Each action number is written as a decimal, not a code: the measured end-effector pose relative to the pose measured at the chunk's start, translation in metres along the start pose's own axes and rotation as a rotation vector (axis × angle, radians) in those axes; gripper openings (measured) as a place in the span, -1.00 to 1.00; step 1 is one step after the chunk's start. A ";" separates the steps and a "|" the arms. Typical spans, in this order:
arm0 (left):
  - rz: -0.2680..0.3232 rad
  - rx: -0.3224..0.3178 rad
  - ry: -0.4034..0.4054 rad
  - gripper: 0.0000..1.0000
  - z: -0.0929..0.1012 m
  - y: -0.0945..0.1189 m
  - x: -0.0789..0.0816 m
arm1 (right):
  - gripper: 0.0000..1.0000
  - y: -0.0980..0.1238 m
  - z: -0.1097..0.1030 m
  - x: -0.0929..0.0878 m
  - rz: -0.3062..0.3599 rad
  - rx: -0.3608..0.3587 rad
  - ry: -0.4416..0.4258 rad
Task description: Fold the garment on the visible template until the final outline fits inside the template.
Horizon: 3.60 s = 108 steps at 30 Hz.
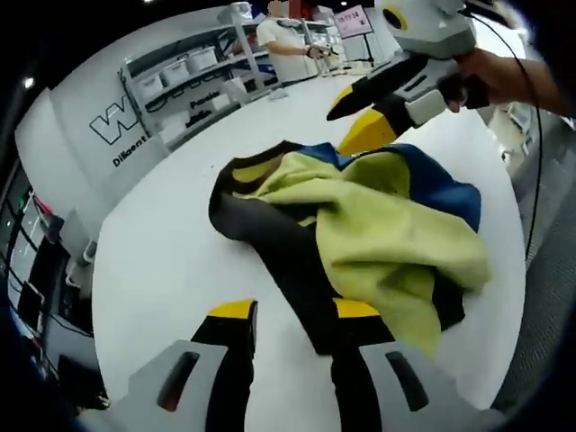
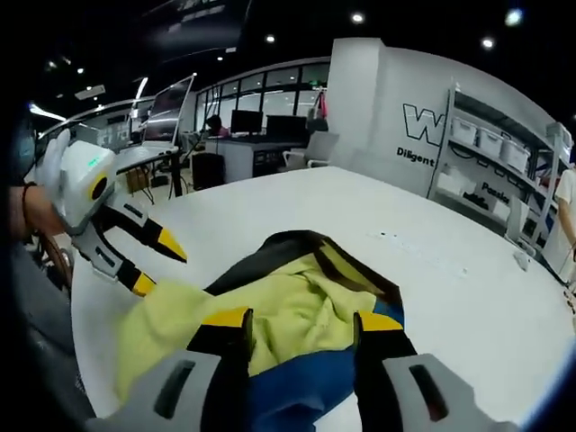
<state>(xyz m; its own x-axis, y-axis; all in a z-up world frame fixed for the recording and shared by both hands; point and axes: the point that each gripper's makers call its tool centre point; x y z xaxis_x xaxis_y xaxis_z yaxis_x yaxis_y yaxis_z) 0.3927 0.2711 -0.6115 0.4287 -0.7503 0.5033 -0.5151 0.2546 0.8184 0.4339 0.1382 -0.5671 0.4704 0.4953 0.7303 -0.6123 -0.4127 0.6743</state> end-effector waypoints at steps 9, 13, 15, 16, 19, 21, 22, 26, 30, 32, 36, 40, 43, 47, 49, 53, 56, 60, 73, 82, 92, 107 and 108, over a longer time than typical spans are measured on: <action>-0.042 -0.068 -0.098 -0.52 0.015 -0.008 -0.011 | -0.38 -0.007 -0.017 -0.030 -0.078 0.066 0.037; -0.032 -0.091 -0.110 -0.58 0.018 -0.009 -0.011 | -0.44 -0.009 -0.019 -0.041 -0.108 0.089 0.034; -0.034 -0.103 -0.118 -0.58 0.020 -0.010 -0.011 | -0.49 -0.010 -0.019 -0.046 -0.133 0.087 0.054; -0.038 -0.107 -0.124 -0.57 0.020 -0.011 -0.011 | -0.52 -0.010 -0.019 -0.048 -0.139 0.085 0.061; 0.001 -0.132 -0.173 -0.60 0.027 -0.011 -0.004 | -0.63 -0.010 -0.019 -0.052 -0.156 0.087 0.065; -0.023 -0.135 -0.170 -0.62 0.028 -0.013 -0.007 | -0.74 -0.010 -0.019 -0.055 -0.166 0.093 0.055; -0.021 -0.135 -0.177 -0.64 0.029 -0.014 -0.006 | -0.79 -0.010 -0.019 -0.058 -0.174 0.098 0.059; -0.015 -0.171 -0.151 -0.76 0.033 -0.015 -0.005 | -0.89 -0.010 -0.015 -0.064 -0.184 0.103 0.034; 0.004 -0.156 -0.197 -0.93 0.035 -0.016 -0.004 | -0.93 -0.011 -0.015 -0.069 -0.193 0.112 0.028; 0.010 -0.214 -0.116 -1.00 0.042 -0.016 -0.005 | -0.94 -0.012 -0.015 -0.071 -0.192 0.121 0.002; 0.016 -0.209 -0.091 -1.00 0.038 -0.017 -0.006 | -0.97 -0.013 -0.015 -0.078 -0.207 0.119 0.008; -0.003 -0.204 -0.046 -1.00 0.037 -0.017 -0.008 | -0.98 -0.012 -0.012 -0.083 -0.224 0.122 -0.020; -0.016 -0.202 -0.019 -1.00 0.035 -0.017 -0.009 | -0.98 -0.011 -0.012 -0.084 -0.225 0.122 -0.015; -0.023 -0.155 -0.057 -1.00 0.033 -0.015 -0.013 | -0.98 -0.011 -0.011 -0.087 -0.237 0.115 -0.001; -0.027 -0.154 -0.052 -1.00 0.032 -0.014 -0.015 | -0.98 -0.011 -0.010 -0.088 -0.240 0.117 -0.005; -0.027 -0.164 -0.011 -1.00 0.027 -0.013 -0.019 | -0.99 -0.010 -0.009 -0.089 -0.251 0.115 0.016; -0.039 -0.152 -0.017 -1.00 0.025 -0.012 -0.022 | -1.00 -0.010 -0.007 -0.091 -0.266 0.107 0.034; -0.054 -0.145 0.002 -1.00 0.019 -0.010 -0.027 | -1.00 -0.011 -0.006 -0.091 -0.269 0.114 0.034; -0.082 -0.104 -0.015 -1.00 0.000 -0.004 -0.047 | -1.00 -0.007 0.000 -0.097 -0.309 0.128 0.063; -0.091 -0.103 0.043 -1.00 -0.008 -0.003 -0.054 | -1.00 -0.005 0.005 -0.101 -0.312 0.125 0.066; -0.112 -0.086 0.070 -1.00 -0.022 -0.001 -0.064 | -1.00 0.000 0.015 -0.108 -0.328 0.113 0.087; -0.170 0.006 -0.012 -1.00 -0.048 -0.004 -0.070 | -1.00 0.004 0.028 -0.113 -0.340 0.107 0.084; -0.171 0.006 -0.012 -1.00 -0.048 -0.004 -0.070 | -1.00 0.005 0.030 -0.114 -0.344 0.105 0.084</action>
<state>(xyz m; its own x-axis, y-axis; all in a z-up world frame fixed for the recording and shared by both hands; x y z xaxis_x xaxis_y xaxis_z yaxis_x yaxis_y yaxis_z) 0.4004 0.3525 -0.6367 0.5019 -0.7893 0.3537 -0.4400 0.1190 0.8901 0.3962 0.0573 -0.6437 0.5811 0.6777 0.4506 -0.3567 -0.2856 0.8895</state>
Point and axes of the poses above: the point that each gripper's makers call its tool centre point, and the gripper's own axes: y roughly backward along the fingers, z roughly to its right, x roughly out of its top, and after that the axes turned 13 degrees about -z, right-handed
